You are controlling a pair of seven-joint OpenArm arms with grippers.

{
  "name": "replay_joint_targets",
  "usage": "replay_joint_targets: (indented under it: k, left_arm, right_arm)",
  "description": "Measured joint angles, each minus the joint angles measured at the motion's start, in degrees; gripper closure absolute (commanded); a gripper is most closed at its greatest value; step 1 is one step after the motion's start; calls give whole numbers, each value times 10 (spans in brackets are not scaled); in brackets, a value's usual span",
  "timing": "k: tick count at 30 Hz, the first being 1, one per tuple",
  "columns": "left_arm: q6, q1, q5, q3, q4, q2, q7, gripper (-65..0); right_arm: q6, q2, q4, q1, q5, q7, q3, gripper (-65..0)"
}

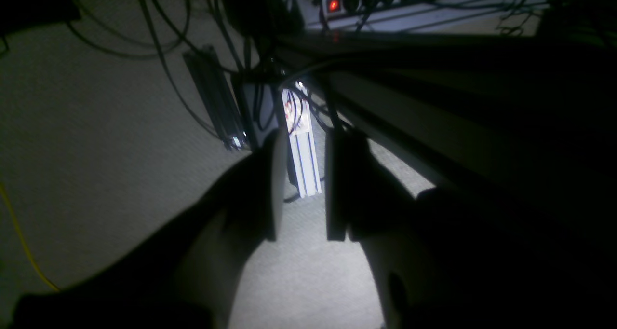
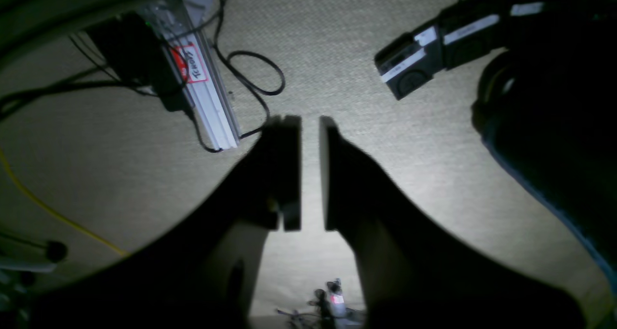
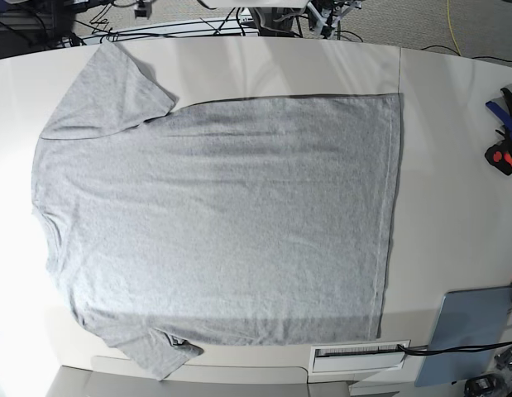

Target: Fold the T-shirt properly

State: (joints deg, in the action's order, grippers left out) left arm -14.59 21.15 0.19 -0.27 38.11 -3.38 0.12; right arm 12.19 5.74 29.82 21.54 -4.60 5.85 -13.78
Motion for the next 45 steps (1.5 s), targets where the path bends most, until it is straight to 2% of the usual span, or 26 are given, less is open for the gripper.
replay_joint_targets:
  k: [3, 5, 7, 11, 16, 18, 20, 22, 24, 28, 31, 35, 38, 40, 43, 45]
  left_arm:
    - [-2, 46, -14, -2, 79, -7, 11, -155]
    - [-3, 77, -24, -2, 133, -15, 26, -155]
    - [-4, 117, -34, 3, 184, -29, 70, -155]
    - [9, 219, -58, 3, 284, -70, 114, -155]
    - [65, 285, -65, 1, 442, -129, 91, -155]
    - [86, 320, -64, 1, 492, -152, 98, -155]
    - [93, 351, -61, 1, 541, -170, 136, -155]
    - [89, 362, -62, -5, 595, -184, 164, -155]
    - [87, 359, -56, -21, 650, -195, 167, -155]
    - [73, 361, -9, -62, 734, -219, 188, -155]
    - [43, 356, 39, -78, 793, -242, 183, -155]
    - [6, 315, 108, -84, 835, -298, 181, -156]
    - [-35, 283, 111, -84, 837, -323, 182, -183]
    - [-59, 264, 102, -83, 835, -335, 165, -225]
    - [-97, 235, 87, -81, 819, -350, 126, -258]
    - [-118, 215, 89, -81, 805, -357, 129, -258]
  right_arm:
    - [27, 11, 81, 55, 21, 21, 7, -77]
    - [26, 24, 146, 98, 47, 41, 21, -77]
    - [26, 42, 217, 144, 70, 56, 37, -77]
    - [26, 82, 362, 234, 91, 72, 66, -77]
    - [26, 142, 542, 339, 126, 106, 69, -77]
    - [21, 167, 611, 367, 128, 129, 68, -77]
    - [0, 185, 673, 386, 128, 155, 67, -77]
    - [-12, 195, 730, 400, 129, 176, 62, -77]
    - [-14, 196, 777, 411, 130, 195, 44, -77]
    - [-15, 197, 852, 413, 131, 215, -9, -77]
    - [-12, 202, 890, 414, 131, 219, -50, -77]
    - [-10, 219, 937, 414, 96, 223, -95, -79]
    - [-8, 230, 964, 407, 44, 259, -108, -109]
    - [-7, 240, 966, 397, 19, 297, -109, -161]
    - [-8, 240, 966, 381, 15, 316, -110, -231]
    - [-7, 240, 966, 377, 15, 314, -109, -237]
